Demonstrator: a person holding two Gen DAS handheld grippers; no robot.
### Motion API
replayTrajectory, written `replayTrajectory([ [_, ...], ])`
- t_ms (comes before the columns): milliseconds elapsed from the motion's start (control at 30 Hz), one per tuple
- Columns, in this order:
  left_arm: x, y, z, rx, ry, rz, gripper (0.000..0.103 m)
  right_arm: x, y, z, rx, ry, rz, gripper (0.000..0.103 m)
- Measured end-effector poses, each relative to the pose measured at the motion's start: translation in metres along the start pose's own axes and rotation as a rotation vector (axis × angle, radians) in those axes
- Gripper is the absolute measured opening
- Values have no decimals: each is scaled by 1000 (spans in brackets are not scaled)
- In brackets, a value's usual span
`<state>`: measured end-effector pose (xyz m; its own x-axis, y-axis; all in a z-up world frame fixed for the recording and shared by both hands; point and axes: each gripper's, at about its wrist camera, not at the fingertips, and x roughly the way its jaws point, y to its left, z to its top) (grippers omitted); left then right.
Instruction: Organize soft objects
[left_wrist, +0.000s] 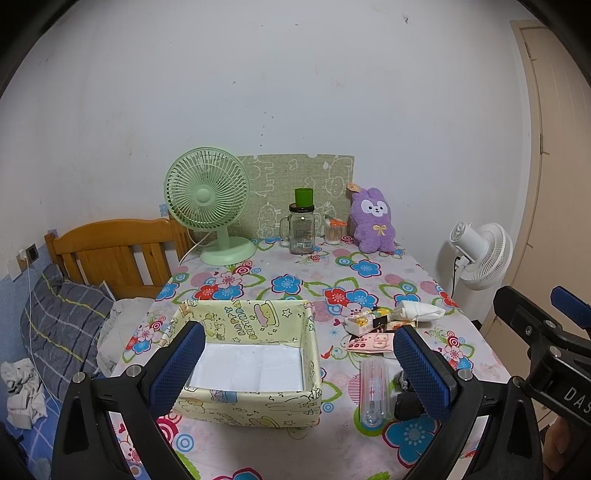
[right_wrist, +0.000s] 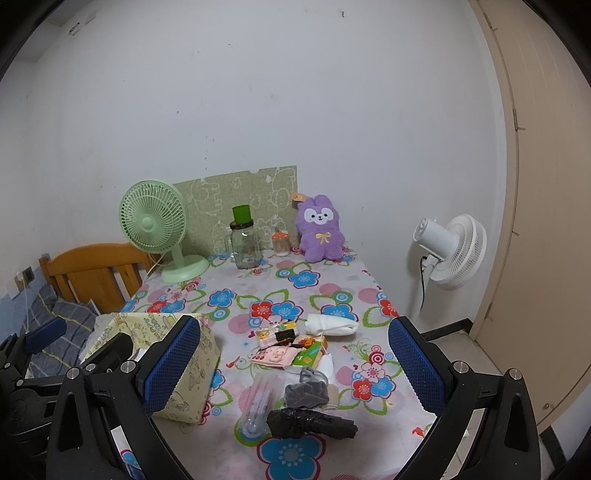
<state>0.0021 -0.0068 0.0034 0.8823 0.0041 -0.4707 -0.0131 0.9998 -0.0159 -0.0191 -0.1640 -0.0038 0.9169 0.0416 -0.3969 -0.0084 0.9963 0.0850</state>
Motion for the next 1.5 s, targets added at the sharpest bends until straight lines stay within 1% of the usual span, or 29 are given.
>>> replayTrajectory([
  [1500,2,-1,6,11,-4,5,103,-1,-2,2,2,2,0,103],
])
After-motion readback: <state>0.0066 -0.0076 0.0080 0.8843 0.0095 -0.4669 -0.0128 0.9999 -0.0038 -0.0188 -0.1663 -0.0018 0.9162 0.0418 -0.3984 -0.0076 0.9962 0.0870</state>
